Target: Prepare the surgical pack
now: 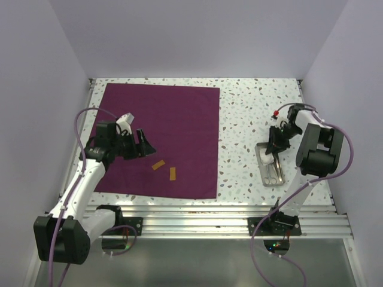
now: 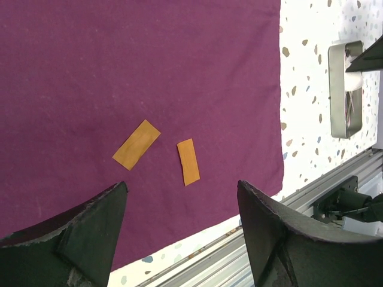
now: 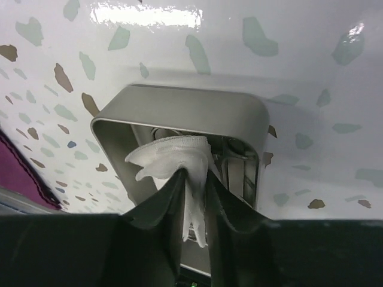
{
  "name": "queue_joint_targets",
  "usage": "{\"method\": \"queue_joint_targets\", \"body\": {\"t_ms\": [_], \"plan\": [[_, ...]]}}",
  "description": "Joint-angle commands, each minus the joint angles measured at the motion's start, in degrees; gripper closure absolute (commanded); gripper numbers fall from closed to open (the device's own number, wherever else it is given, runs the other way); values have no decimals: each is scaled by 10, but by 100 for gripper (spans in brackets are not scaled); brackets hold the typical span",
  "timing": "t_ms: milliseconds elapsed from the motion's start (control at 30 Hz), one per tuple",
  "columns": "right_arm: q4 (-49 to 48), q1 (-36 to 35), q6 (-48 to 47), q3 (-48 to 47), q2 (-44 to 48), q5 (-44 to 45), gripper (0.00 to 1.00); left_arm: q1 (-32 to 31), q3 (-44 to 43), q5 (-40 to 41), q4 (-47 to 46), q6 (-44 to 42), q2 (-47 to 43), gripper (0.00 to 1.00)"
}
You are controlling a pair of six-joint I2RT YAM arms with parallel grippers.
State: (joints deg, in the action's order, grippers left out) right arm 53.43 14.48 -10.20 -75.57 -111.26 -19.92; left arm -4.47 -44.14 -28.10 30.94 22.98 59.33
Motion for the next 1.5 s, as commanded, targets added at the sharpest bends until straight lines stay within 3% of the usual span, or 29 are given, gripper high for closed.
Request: {"method": "queue_joint_targets", "body": {"t_ms": [0,200,600,700,833,1033,1233,1467], "plan": [[7,1,13,-30,3,33,74,7,-2,-8,-21,0,5,22],[12,-2,75,-26,55,49,59,9,-2,-5,-30,10,18,23],[17,-66,141,-5,113,134,60,10,-8,39,0,20,58,24],[6,-96,148,-1,117,151,62,10,-15,45,13,22,88,32],[6,-202,144,-43,126,169,61,-2,-40,66,28,25,137,40],[-46,-272,152,-28,170,81,60,-32,-79,102,61,21,209,52],[-97,-287,174,56,235,10,60,-102,-142,203,85,22,247,56],[-105,-314,184,73,268,-3,60,-279,-245,466,188,55,327,55]]}}
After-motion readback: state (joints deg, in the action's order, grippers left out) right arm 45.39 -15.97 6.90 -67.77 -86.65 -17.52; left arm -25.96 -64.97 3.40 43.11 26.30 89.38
